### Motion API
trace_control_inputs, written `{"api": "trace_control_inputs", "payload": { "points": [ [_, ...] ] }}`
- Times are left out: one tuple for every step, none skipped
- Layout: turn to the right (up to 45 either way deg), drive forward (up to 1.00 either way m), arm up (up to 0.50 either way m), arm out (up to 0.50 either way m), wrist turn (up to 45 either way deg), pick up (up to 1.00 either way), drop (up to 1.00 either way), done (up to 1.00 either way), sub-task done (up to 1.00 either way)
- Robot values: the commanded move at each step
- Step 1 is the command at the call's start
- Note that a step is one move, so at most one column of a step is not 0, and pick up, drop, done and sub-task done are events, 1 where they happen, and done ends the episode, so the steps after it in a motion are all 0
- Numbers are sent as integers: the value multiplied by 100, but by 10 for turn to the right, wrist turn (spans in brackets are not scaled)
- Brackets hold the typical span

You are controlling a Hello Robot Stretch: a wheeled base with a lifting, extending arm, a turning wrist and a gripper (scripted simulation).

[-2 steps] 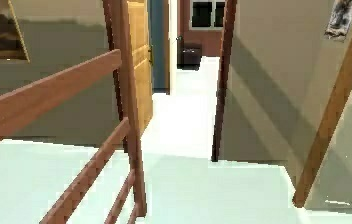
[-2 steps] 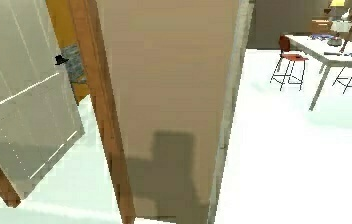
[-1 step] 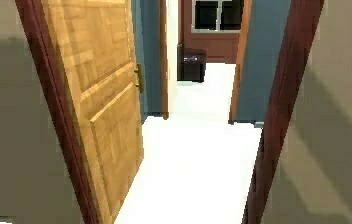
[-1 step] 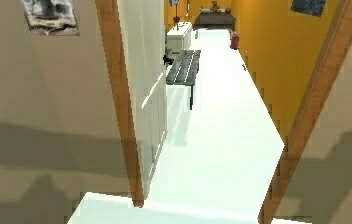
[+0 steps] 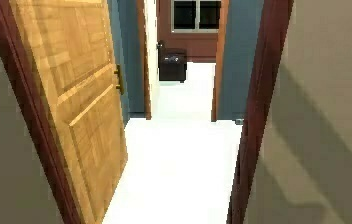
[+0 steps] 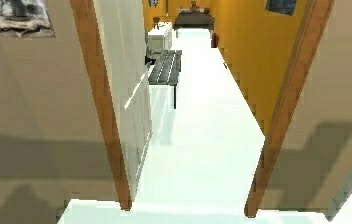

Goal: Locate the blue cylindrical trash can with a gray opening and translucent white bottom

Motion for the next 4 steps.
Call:
{"api": "trace_control_inputs", "payload": {
  "points": [
    [30,0,0,0,0,0,0,0,0],
    [0,35,0,0,0,0,0,0,0],
    [-450,0,0,0,0,0,0,0,0],
    [0,40,0,0,0,0,0,0,0]
  ]
}}
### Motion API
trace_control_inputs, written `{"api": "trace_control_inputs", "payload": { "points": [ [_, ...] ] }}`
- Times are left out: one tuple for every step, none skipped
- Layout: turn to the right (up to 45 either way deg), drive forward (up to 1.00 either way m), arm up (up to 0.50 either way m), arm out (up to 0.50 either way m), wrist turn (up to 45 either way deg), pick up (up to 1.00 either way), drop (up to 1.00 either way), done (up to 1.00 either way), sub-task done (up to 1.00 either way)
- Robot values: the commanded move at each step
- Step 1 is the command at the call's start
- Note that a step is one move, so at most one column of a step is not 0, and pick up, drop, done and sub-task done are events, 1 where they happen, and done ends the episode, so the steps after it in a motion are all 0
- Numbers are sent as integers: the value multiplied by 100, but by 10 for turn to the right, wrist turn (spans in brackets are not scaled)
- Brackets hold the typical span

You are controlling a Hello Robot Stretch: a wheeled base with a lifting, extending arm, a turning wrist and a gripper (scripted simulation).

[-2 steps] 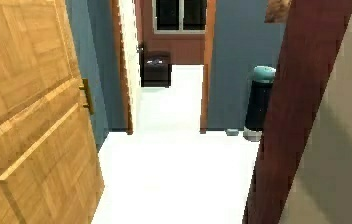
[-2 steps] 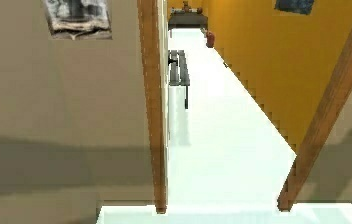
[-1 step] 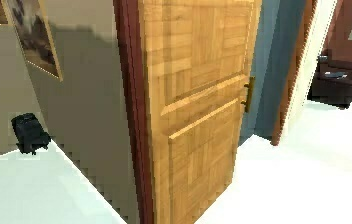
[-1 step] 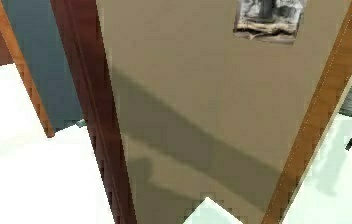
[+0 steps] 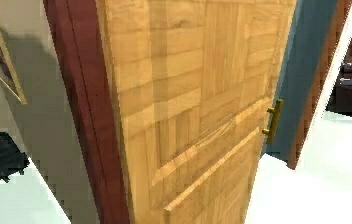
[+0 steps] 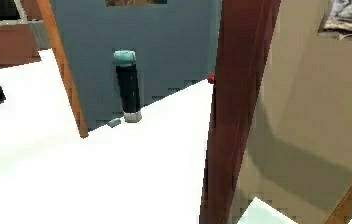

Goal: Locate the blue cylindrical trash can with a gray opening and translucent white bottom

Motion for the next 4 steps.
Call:
{"api": "trace_control_inputs", "payload": {
  "points": [
    [390,0,0,0,0,0,0,0,0],
    [0,45,0,0,0,0,0,0,0],
    [450,0,0,0,0,0,0,0,0],
    [240,0,0,0,0,0,0,0,0]
  ]
}}
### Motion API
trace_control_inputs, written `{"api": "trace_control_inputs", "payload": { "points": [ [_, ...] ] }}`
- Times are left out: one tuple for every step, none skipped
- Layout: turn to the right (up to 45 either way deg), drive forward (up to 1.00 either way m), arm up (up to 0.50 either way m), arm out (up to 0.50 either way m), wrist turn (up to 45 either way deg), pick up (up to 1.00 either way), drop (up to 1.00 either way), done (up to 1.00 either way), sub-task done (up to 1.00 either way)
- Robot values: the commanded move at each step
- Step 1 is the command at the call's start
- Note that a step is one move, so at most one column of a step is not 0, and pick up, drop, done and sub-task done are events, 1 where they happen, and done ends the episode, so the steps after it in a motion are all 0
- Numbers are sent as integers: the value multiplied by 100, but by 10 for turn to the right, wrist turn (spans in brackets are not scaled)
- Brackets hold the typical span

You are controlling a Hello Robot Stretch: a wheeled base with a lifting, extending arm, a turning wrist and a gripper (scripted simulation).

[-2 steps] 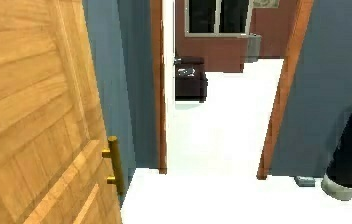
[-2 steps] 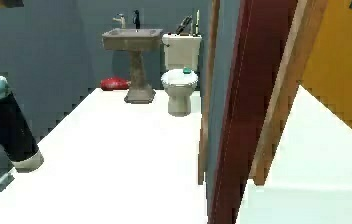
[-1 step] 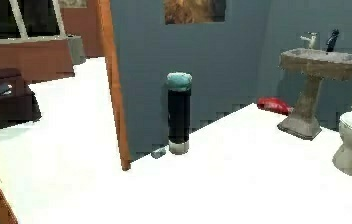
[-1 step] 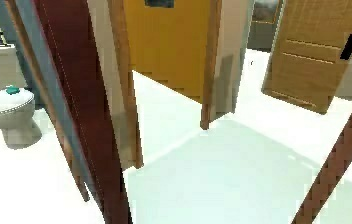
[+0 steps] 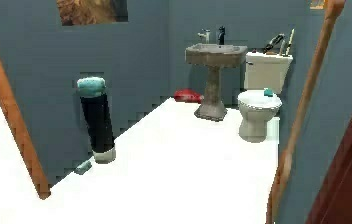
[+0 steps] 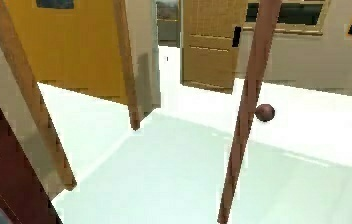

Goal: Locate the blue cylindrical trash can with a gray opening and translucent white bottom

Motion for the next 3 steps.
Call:
{"api": "trace_control_inputs", "payload": {
  "points": [
    [0,30,0,0,0,0,0,0,0],
    [-150,0,0,0,0,0,0,0,0],
    [0,70,0,0,0,0,0,0,0]
  ]
}}
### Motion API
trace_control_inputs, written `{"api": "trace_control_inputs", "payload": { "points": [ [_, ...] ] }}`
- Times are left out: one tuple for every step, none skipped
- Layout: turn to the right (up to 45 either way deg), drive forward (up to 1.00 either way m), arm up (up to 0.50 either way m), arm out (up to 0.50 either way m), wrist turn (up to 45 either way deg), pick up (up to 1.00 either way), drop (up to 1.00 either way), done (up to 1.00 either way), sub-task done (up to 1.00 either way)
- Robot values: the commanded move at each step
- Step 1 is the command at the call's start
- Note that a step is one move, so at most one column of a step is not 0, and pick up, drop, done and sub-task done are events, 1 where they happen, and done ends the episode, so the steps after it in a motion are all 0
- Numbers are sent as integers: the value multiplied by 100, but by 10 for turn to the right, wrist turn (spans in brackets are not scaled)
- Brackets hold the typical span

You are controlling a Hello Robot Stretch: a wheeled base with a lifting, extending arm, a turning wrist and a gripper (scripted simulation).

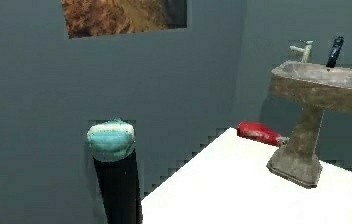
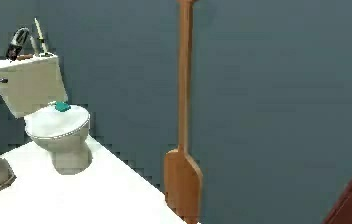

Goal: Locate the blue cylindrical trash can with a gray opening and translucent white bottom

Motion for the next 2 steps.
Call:
{"api": "trace_control_inputs", "payload": {
  "points": [
    [-180,0,0,0,0,0,0,0,0],
    [0,0,0,0,0,0,0,100,0]
  ]
}}
